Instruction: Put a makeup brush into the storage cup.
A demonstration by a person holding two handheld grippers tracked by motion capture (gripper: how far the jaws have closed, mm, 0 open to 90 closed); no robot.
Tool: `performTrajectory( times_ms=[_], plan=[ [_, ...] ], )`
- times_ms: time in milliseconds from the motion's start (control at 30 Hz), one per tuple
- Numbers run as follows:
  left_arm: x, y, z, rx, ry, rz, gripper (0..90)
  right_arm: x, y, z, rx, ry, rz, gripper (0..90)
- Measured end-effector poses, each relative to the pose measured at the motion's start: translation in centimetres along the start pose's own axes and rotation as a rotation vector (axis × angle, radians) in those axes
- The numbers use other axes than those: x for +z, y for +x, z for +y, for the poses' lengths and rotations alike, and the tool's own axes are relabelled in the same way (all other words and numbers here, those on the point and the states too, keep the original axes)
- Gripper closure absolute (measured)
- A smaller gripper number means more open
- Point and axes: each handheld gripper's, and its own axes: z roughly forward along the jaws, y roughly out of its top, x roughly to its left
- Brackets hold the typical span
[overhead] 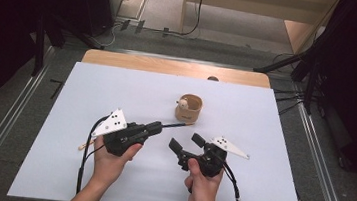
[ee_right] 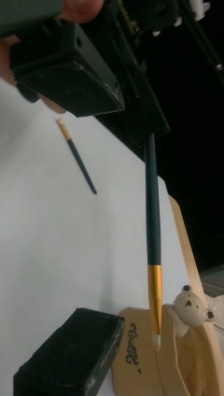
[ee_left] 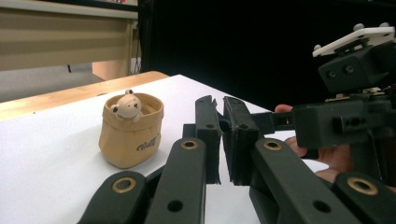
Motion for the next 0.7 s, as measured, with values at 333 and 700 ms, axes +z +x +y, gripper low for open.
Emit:
performTrajectory(
  times_ms=[333, 700],
  plan=[
    [0.8, -0.7, -0.7, 0.02, -0.018, -0.006, 86.6, 0.1, -1.0, 0.2, 0.168, -0.041, 0.038, 7.4],
    [1.4, -1.6, -1.3, 0.041, -0.028, -0.008, 86.6, 0.6, -2.2, 0.6, 0.374, -0.02, 0.101, 22.3]
  ],
)
